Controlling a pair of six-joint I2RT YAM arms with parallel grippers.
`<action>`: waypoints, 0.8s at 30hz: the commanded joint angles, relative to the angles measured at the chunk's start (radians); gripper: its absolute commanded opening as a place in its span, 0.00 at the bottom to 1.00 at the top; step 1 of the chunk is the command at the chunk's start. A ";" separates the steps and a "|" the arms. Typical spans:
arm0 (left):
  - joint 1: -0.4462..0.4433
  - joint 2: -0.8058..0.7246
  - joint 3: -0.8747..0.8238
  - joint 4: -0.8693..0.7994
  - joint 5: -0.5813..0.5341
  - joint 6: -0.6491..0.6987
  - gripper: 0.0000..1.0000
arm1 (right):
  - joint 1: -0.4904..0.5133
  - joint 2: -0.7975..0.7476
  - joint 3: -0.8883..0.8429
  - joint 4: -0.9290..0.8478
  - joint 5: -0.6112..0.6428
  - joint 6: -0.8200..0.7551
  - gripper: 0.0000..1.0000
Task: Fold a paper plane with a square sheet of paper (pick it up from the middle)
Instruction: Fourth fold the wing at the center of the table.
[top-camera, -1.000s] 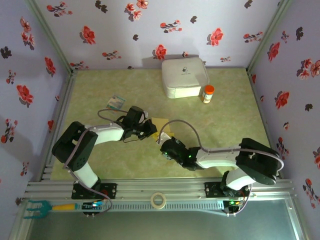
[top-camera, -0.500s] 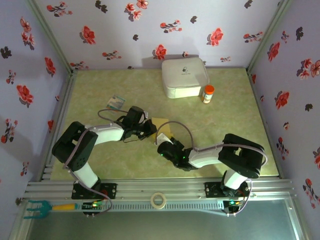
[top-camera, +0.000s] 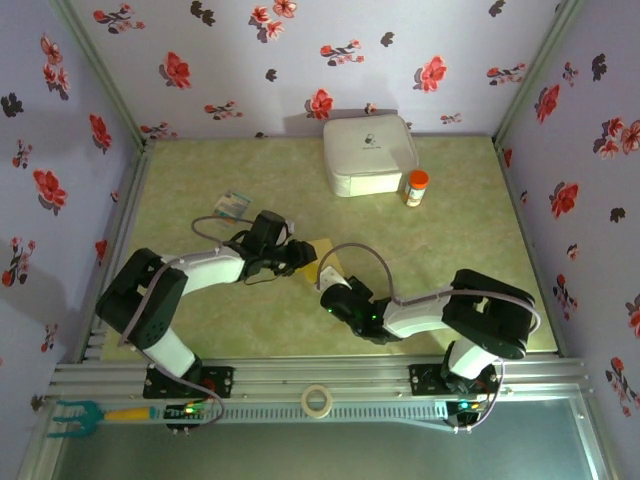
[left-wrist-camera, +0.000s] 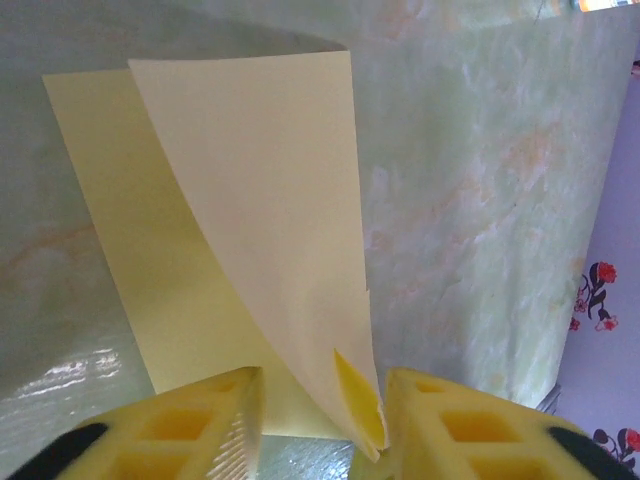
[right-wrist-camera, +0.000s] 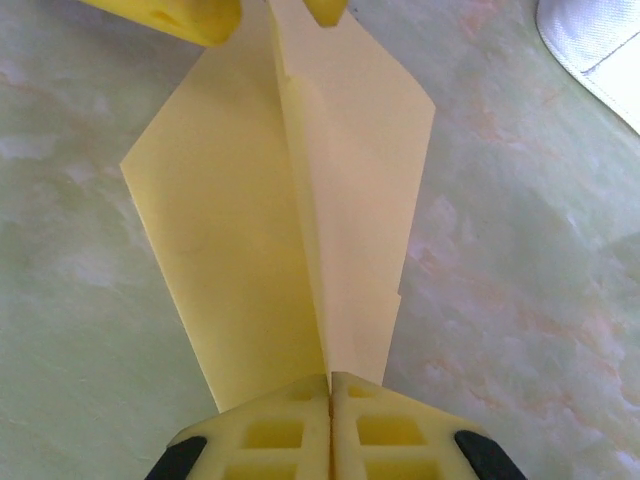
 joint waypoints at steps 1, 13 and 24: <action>-0.007 -0.016 0.024 -0.010 -0.015 0.023 0.40 | -0.013 -0.028 -0.022 0.034 -0.016 0.004 0.08; -0.009 0.037 0.051 0.051 0.074 0.026 0.59 | -0.041 -0.040 -0.035 0.063 -0.084 0.014 0.08; -0.010 0.085 0.099 -0.002 0.102 0.025 0.31 | -0.049 -0.054 -0.044 0.065 -0.119 0.029 0.10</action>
